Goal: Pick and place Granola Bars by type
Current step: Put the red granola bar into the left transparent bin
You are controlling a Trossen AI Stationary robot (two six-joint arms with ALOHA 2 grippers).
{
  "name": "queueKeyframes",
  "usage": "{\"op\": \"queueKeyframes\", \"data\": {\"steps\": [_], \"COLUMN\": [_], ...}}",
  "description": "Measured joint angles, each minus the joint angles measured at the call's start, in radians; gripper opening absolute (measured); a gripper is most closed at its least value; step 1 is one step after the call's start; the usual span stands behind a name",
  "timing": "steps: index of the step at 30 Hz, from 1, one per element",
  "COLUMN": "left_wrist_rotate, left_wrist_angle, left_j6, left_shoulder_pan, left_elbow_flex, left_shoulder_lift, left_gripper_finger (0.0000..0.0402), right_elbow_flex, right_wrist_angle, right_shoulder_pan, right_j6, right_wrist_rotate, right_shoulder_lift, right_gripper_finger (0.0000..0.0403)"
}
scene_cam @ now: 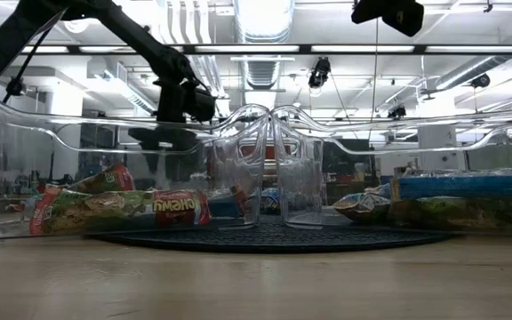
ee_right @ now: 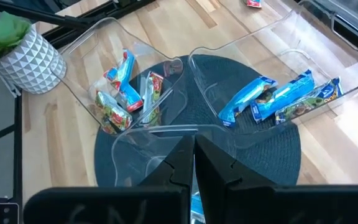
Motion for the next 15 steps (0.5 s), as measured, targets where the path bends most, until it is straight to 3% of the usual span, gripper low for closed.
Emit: {"op": "queueKeyframes", "data": {"steps": [3,8,11,15], "left_wrist_rotate": [0.052,0.118,0.129,0.130], "left_wrist_angle": [-0.019,-0.024,-0.022,-0.013], "left_j6": [-0.223,-0.390,-0.368,-0.183], "left_shoulder_pan": [0.005,0.007,0.006,-0.003], "left_elbow_flex": [-0.007,-0.018,-0.016,-0.004], "left_shoulder_lift": [0.000,-0.001,-0.001,-0.004], "left_gripper_finger": [0.0210,0.0210,0.0210,0.0210], "right_elbow_flex": [0.000,0.000,0.000,0.000], "right_wrist_angle": [0.000,0.000,0.000,0.000], "right_shoulder_pan": [0.000,0.000,0.000,0.000], "right_j6": [-0.006,0.002,0.002,0.002], "right_wrist_rotate": [0.000,0.000,-0.001,-0.001], "right_shoulder_lift": [0.000,0.000,0.000,0.000], "right_gripper_finger": [0.0008,0.0008,0.0008,0.0008]}}
